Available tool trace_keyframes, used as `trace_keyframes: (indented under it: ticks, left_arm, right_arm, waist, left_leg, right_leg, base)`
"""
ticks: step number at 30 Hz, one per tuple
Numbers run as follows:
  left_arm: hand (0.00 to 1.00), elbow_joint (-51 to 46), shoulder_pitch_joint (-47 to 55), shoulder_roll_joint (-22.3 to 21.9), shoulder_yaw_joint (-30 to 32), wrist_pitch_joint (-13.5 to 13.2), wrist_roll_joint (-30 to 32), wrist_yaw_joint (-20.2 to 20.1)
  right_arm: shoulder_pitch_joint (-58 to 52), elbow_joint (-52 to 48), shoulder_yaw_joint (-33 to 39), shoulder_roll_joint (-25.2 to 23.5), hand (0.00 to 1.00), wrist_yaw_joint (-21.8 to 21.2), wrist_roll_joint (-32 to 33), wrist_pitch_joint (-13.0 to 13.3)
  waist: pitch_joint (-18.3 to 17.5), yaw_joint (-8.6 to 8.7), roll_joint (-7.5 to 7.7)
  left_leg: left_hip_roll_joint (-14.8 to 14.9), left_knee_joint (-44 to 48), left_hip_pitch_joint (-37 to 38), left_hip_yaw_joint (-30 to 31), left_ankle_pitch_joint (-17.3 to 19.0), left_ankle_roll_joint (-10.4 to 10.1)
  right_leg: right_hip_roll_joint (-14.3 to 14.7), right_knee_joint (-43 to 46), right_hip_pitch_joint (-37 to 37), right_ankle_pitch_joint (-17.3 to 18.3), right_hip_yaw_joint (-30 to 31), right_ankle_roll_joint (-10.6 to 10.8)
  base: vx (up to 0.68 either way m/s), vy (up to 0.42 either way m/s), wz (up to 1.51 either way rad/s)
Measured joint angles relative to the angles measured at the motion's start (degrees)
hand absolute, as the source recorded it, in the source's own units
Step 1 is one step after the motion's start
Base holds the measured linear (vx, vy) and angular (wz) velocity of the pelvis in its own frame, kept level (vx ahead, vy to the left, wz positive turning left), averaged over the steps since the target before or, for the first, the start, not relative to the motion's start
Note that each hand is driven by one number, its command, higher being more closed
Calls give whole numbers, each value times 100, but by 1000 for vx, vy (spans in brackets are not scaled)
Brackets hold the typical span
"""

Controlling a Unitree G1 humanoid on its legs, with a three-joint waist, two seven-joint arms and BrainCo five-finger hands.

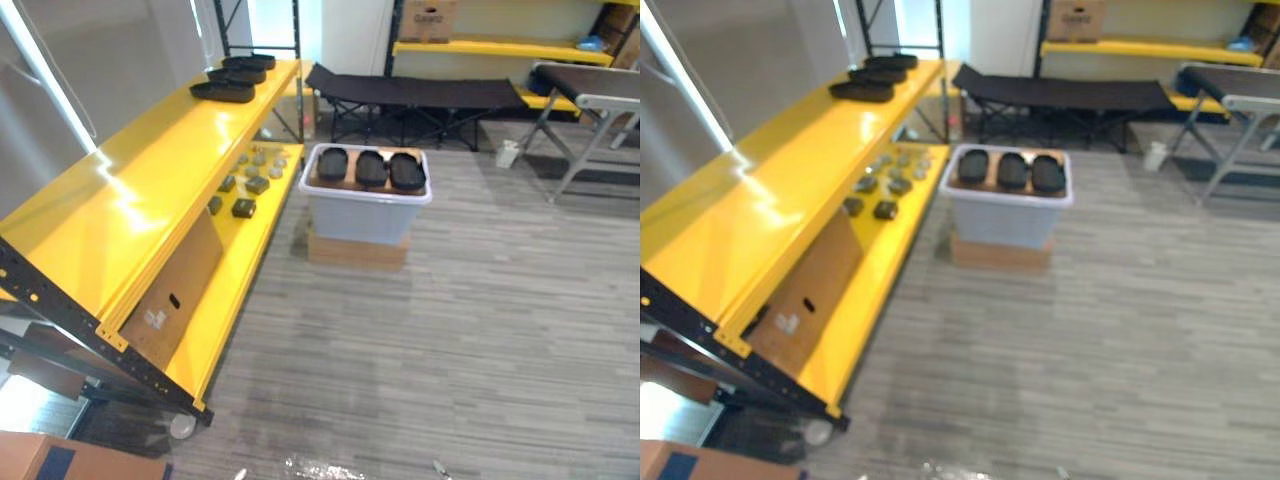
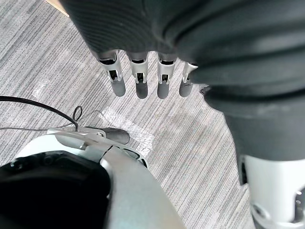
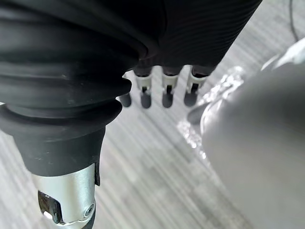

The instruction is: Walk over and take plastic housings, then place them on the shelf

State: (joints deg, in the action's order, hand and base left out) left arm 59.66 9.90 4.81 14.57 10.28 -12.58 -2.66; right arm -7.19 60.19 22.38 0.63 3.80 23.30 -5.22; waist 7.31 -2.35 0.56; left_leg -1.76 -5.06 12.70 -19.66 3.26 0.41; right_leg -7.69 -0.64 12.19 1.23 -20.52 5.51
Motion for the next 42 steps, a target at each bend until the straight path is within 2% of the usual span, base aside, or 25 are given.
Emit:
trace_keyframes:
  ticks: [8, 13, 16, 18, 22, 29, 36, 38, 42]
  left_arm:
    - [0, -4, 20, -13, -62, -272, -11, -44]
    - [0, -2, -78, 26, -65, -269, -6, -124]
    - [0, -7, -358, 108, -144, -276, -55, -107]
    - [0, -11, -560, 187, -194, -400, -60, -111]
    - [0, -40, -782, 209, -237, -464, -104, -117]
    - [0, -124, -976, 166, -425, -566, -88, -92]
    - [0, -222, -1200, 148, -697, -666, -85, -28]
    - [0, -221, -1204, 139, -697, -670, -83, 0]
    - [0, -202, -1203, 47, -686, -710, -86, 2]
  right_arm:
    - [-41, -20, -126, 16, 0, -57, -300, 258]
    - [75, -54, -230, 32, 0, -125, -457, 276]
    - [349, -55, -389, 32, 0, -128, -498, 319]
    - [623, -63, -411, 5, 0, -126, -490, 383]
    - [697, -95, -416, 3, 0, -139, -489, 428]
    - [741, -151, -670, 0, 0, -304, -481, 436]
    - [761, -174, -671, 25, 0, -488, -483, 441]
    - [742, -166, -671, 29, 0, -561, -443, 431]
    - [690, -128, -665, 56, 0, -646, -433, 424]
  waist:
    - [11, -3, 18]
    - [59, -34, 65]
    - [362, -51, 127]
    - [712, -88, 212]
    - [809, -179, 266]
    - [979, -240, 173]
    - [1191, -287, 190]
    - [1187, -286, 195]
    - [1185, -255, 176]
  left_leg:
    - [-8, -10, -121, 19, 7, -20]
    - [-18, -6, -486, 9, 13, -9]
    - [-13, 27, -708, 5, -55, 73]
    - [-17, 32, -790, -19, -81, 88]
    - [-41, 36, -744, -6, -57, 113]
    - [158, 1143, -902, 47, 658, 195]
    - [210, 1419, -969, 238, 682, 204]
    - [242, 1581, -950, 391, 806, 149]
    - [327, 1574, -657, 384, 826, 120]
  right_leg:
    - [-8, -5, -114, 93, 0, 27]
    - [-21, -2, -478, 71, 20, 24]
    - [-8, 66, -723, -45, 49, 9]
    - [1, 79, -837, -69, 111, -11]
    - [0, 132, -819, -71, 203, -13]
    - [-41, 654, -815, -5, 509, -110]
    - [-71, 1019, -917, 170, 519, -284]
    - [-34, 942, -751, 240, 548, -245]
    - [19, 864, -435, 244, 561, -238]
  base:
    - [-102, 21, 1]
    - [2, 9, -1]
    - [81, -2, -3]
    - [83, -2, -7]
    - [109, 7, -1]
    - [116, 50, -7]
    - [28, -3, 7]
    - [34, -110, -3]
    - [59, -75, -7]
